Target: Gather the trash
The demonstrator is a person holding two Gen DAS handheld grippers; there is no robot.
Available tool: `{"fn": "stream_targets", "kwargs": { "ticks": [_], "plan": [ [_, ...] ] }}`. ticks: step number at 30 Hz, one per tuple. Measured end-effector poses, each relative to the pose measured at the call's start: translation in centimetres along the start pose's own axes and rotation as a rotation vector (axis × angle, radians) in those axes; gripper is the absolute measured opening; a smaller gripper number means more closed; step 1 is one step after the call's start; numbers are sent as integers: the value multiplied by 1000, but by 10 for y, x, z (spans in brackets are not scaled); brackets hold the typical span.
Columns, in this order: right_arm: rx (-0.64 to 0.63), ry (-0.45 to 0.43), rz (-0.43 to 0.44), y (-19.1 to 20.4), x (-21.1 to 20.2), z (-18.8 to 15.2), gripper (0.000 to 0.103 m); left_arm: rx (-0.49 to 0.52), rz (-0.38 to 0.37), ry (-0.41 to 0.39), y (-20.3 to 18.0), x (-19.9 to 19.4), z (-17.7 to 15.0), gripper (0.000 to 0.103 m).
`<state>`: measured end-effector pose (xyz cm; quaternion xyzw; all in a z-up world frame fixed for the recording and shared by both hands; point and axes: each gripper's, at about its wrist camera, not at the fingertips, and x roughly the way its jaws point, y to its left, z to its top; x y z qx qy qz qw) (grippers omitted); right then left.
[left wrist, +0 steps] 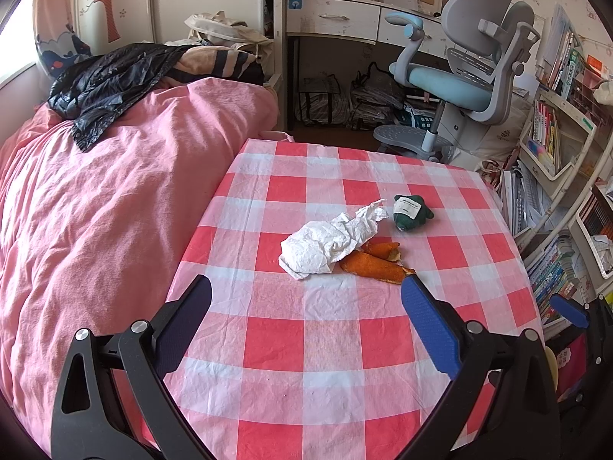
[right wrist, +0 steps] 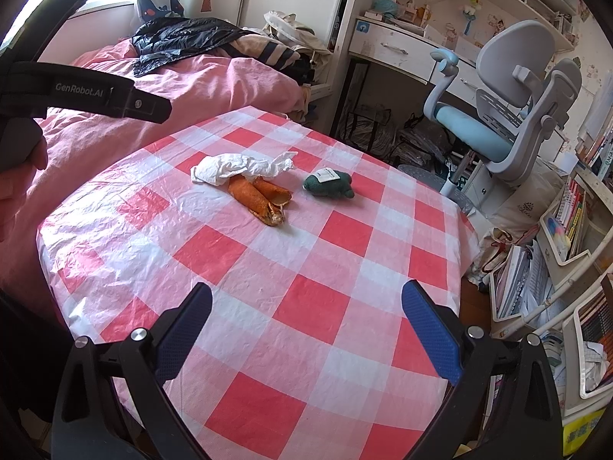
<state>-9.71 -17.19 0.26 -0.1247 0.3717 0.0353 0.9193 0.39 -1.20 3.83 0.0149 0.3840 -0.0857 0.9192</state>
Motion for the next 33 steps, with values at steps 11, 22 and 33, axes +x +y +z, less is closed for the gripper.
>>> {"fn": "stream_targets", "kwargs": {
  "ticks": [11,22,33],
  "plan": [
    [-1,1,1,-1,0,0,95,1,0,-1,0,0,0,96],
    [13,0,11,-1,-1,0,95,-9,27,14,16,10,-3,96],
    [8,-2,63,-4,7,2,95,-55,-4,119,44,67,6,95]
  ]
}}
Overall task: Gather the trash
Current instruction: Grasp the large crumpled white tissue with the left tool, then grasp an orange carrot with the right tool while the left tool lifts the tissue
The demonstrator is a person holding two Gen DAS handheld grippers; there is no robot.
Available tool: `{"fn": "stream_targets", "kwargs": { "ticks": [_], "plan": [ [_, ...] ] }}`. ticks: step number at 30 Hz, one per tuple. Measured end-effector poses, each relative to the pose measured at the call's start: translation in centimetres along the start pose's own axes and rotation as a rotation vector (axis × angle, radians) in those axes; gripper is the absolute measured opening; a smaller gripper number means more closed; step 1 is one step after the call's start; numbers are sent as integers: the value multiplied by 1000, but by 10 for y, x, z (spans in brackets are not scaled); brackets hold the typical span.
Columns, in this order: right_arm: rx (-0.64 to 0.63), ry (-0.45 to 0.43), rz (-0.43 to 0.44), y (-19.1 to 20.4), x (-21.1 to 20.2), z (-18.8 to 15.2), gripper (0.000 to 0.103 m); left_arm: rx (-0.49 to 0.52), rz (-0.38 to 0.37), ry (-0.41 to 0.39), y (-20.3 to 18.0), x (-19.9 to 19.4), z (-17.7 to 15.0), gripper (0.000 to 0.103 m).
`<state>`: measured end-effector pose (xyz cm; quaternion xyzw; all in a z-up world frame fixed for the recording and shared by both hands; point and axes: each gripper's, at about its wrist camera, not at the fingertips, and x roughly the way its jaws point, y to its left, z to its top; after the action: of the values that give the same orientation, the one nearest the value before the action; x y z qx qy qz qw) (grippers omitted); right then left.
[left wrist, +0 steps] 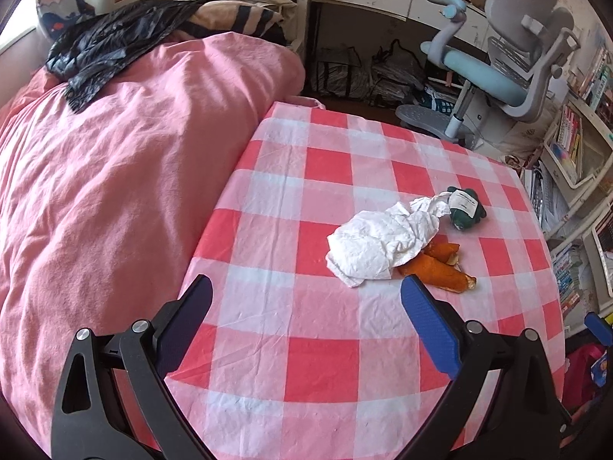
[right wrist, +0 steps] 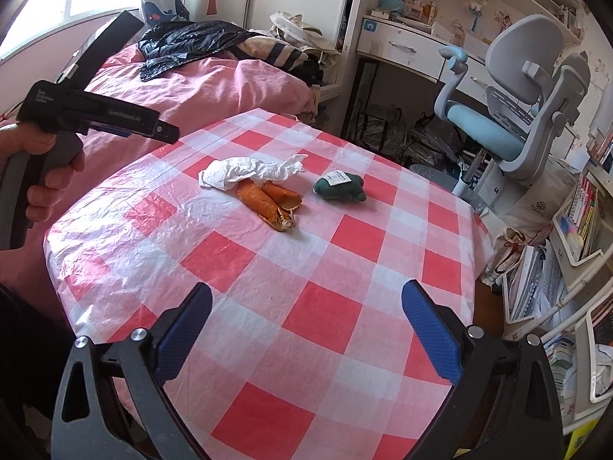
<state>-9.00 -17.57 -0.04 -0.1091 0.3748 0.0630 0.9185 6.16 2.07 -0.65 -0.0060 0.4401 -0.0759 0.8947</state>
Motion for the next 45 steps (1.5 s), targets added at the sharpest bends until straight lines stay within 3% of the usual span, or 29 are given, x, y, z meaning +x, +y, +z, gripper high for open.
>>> {"fn": "stream_targets", "kwargs": {
  "ticks": [5,10,12,14,16,20,25,32,35,42,45],
  "plan": [
    [8,-4,24,-8,3,1,95,144,-5,-6,-39,28,19,95],
    [37,-2,52,-18,11,5,95,261,24,40,-69,71,31,95],
    [37,1,61,-20,16,8,95,262,21,79,-69,87,35,86],
    [47,7,74,-22,20,9,95,209,-19,140,-60,100,40,53],
    [64,15,92,-24,23,10,95,131,-80,178,-44,102,41,39],
    [63,20,110,-21,21,9,95,115,-121,190,-25,83,36,20],
    [34,29,125,-10,18,8,95,41,-216,207,8,51,21,14],
    [16,48,146,-2,32,12,95,-139,-301,150,53,15,7,12],
    [-16,64,136,4,46,19,95,-135,-300,124,52,8,11,12],
    [-80,69,129,19,77,37,95,2,-239,131,14,18,20,12],
    [-91,59,133,26,87,47,95,10,-241,123,5,23,31,12]
  ]
}}
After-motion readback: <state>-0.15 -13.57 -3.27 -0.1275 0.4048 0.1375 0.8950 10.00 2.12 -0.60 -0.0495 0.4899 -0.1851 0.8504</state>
